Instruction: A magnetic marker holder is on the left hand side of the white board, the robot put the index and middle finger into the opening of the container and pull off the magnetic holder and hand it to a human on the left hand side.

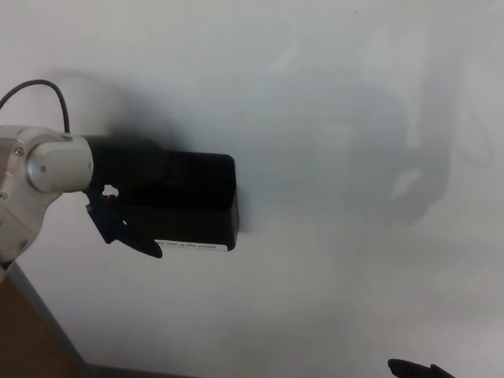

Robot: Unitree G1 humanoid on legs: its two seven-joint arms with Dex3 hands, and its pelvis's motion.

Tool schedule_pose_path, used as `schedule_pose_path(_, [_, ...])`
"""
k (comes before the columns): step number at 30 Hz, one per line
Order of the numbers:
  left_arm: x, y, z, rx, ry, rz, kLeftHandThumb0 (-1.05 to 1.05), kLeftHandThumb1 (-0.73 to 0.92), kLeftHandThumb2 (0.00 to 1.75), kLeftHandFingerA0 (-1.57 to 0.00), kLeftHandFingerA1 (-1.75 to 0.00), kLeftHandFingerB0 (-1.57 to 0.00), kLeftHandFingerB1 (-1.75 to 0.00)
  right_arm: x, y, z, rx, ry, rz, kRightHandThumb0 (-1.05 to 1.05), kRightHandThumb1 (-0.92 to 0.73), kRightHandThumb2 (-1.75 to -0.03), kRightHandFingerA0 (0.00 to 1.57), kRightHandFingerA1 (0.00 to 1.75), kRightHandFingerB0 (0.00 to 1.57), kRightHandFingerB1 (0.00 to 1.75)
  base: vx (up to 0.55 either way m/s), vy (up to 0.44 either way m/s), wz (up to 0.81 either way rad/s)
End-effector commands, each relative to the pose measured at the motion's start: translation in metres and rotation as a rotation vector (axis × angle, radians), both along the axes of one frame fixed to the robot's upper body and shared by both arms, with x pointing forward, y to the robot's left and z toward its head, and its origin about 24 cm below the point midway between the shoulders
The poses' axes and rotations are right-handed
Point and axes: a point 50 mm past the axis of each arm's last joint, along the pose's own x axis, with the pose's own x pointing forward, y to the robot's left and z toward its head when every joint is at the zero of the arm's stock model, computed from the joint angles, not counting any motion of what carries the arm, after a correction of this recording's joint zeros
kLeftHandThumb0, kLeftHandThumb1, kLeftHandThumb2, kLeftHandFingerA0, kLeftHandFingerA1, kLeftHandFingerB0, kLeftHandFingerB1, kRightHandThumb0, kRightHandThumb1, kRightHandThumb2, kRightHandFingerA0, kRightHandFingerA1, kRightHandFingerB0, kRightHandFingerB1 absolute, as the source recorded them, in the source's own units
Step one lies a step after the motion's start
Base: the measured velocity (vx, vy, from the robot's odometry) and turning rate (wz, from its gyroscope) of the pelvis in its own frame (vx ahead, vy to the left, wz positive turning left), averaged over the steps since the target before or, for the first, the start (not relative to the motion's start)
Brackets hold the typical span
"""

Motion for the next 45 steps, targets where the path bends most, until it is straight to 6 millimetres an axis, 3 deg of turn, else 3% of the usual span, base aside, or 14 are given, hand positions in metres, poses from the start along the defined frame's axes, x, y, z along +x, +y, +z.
schedule_pose_path(1, [0.002,0.004,0.004,0.074,-0.012,0.037,-0.81,0.45,0.82,-0.72,-0.66,-0.14,-0.37,0.004,-0.007,0.004,-0.013,-0.023,-0.017,-0.53,-0.72,-0.62,0.73,0.46,0.68,0.45,0.00,0.000,0.00])
schedule_pose_path(2, [0.003,-0.002,0.005,0.076,-0.004,0.032,-0.79,0.53,0.57,-0.70,-0.54,-0.18,-0.28,0.005,-0.007,0.004,-0.020,-0.022,-0.015,-0.54,-0.73,-0.62,0.73,0.46,0.68,0.45,0.00,0.000,0.00])
schedule_pose_path(6, [0.004,-0.017,0.006,0.073,0.002,-0.008,-0.90,0.49,0.82,-0.54,-0.52,-0.13,-0.34,0.005,-0.007,0.004,-0.016,-0.027,-0.018,-0.54,-0.72,-0.62,0.73,0.47,0.68,0.45,0.00,0.000,0.00])
schedule_pose_path(8, [0.004,-0.025,0.006,0.073,-0.001,-0.029,-0.81,0.53,0.57,-0.53,-0.40,-0.20,-0.28,0.006,-0.007,0.005,-0.019,-0.029,-0.019,-0.54,-0.73,-0.62,0.73,0.46,0.68,0.45,0.00,0.000,0.00])
schedule_pose_path(9, [0.004,-0.029,0.006,0.077,-0.001,-0.037,-0.92,0.51,0.82,-0.51,-0.49,-0.16,-0.34,0.007,-0.007,0.005,-0.021,-0.028,-0.020,-0.54,-0.73,-0.62,0.72,0.46,0.69,0.45,0.00,0.000,0.00])
schedule_pose_path(14, [0.002,-0.043,0.004,0.130,0.002,-0.084,-0.81,0.54,0.58,-0.60,-0.44,-0.20,-0.28,0.008,-0.009,0.005,-0.019,-0.029,-0.022,-0.54,-0.73,-0.62,0.74,0.47,0.69,0.45,0.00,0.000,0.00])
schedule_pose_path(15, [0.001,-0.046,0.003,0.142,0.003,-0.098,-0.91,0.51,0.83,-0.55,-0.52,-0.20,-0.37,0.007,-0.008,0.005,-0.016,-0.032,-0.023,-0.53,-0.73,-0.62,0.74,0.47,0.69,0.45,0.00,0.000,0.00])
schedule_pose_path(18, [0.001,-0.050,-0.003,0.177,0.008,-0.124,-0.78,0.54,0.58,-0.63,-0.45,-0.22,-0.28,0.008,-0.009,0.006,-0.015,-0.038,-0.024,-0.53,-0.73,-0.62,0.74,0.47,0.69,0.45,0.00,0.000,0.00])
schedule_pose_path(26, [-0.008,-0.059,-0.030,0.278,-0.050,-0.196,-0.45,0.41,0.71,-0.73,-0.79,-0.36,-0.44,0.012,-0.008,0.007,-0.015,-0.041,-0.020,-0.55,-0.73,-0.62,0.75,0.47,0.69,0.46,0.00,0.000,0.00])
schedule_pose_path(31, [-0.013,-0.057,-0.045,0.419,-0.079,-0.239,-0.23,0.62,0.57,-0.71,-0.96,-0.73,-0.47,0.014,-0.006,0.008,-0.005,-0.048,-0.018,-0.54,-0.73,-0.62,0.75,0.47,0.70,0.46,0.00,0.000,0.00])
schedule_pose_path(32, [-0.011,-0.055,-0.050,0.478,-0.065,-0.230,-0.28,0.50,0.85,-0.74,-0.95,-0.58,-0.64,0.016,-0.006,0.009,-0.002,-0.055,-0.015,-0.53,-0.73,-0.62,0.77,0.48,0.70,0.46,0.00,0.000,0.00])
schedule_pose_path(35, [-0.010,-0.050,-0.054,0.536,-0.056,-0.224,-0.30,0.72,0.60,-0.66,-0.58,-0.53,-0.46,0.018,-0.006,0.010,-0.001,-0.059,-0.012,-0.52,-0.73,-0.62,0.77,0.49,0.70,0.47,0.00,0.000,0.00])
schedule_pose_path(44, [-0.004,-0.035,-0.058,0.494,0.074,-0.155,-0.35,0.85,0.65,-0.52,-0.46,-0.50,-0.43,0.022,-0.006,0.011,0.013,-0.059,-0.012,-0.51,-0.72,-0.62,0.80,0.51,0.69,0.47,0.00,0.000,0.00])
schedule_pose_path(45, [-0.003,-0.034,-0.058,0.447,0.090,-0.149,-0.31,0.82,0.64,-0.57,-0.86,-0.60,-0.54,0.022,-0.006,0.011,0.014,-0.058,-0.013,-0.52,-0.73,-0.62,0.81,0.51,0.69,0.47,0.00,0.000,0.00])
